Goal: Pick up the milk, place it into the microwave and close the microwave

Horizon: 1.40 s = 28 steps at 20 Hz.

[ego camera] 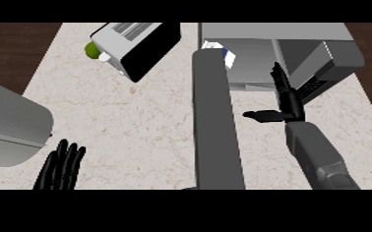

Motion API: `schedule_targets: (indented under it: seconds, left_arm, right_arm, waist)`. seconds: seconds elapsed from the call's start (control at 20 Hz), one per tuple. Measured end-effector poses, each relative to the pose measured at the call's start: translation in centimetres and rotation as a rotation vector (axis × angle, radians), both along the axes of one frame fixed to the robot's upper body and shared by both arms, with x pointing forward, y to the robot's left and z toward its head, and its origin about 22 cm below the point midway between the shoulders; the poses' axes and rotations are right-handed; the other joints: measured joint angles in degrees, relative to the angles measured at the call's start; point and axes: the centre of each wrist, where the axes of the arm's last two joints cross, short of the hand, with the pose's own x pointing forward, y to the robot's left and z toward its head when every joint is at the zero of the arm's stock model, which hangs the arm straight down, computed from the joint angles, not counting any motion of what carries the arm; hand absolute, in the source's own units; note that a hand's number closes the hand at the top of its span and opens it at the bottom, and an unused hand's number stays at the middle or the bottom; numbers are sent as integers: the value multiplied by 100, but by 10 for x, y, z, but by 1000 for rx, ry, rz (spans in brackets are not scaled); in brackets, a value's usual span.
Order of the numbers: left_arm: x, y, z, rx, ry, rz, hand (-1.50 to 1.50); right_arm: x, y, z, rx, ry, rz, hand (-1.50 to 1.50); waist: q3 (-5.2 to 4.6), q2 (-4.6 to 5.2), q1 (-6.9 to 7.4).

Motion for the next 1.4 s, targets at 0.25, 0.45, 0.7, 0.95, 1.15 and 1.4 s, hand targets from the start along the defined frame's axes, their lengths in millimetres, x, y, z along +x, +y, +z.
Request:
schedule_targets:
  seconds: [0.25,0.45,0.7,0.95,1.15,1.4]
  left_arm:
    - [6,-2,-7,-7,17,-83,-150]
    - [13,-6,-6,-7,38,-186,150]
    - [26,-17,-10,57,50,-259,150]
    - [39,-29,-17,57,71,-304,150]
    - [58,-39,-20,85,80,-351,150]
    - [78,-61,-25,134,103,-459,150]
  right_arm:
    - [-34,-8,-29,70,32,-1,-150]
    - [-61,-12,-49,137,58,38,-150]
    - [-95,-25,-67,168,80,45,-150]
    - [-124,-43,-73,168,83,34,-150]
    - [-142,-54,-74,175,75,24,-150]
    - [-165,-65,-71,174,61,17,-150]
  waist:
    - [14,10,-62]
    - [17,11,-112]
    - [19,6,-141]
    - [15,-2,-179]
    - [16,6,-186]
    - [14,4,-216]
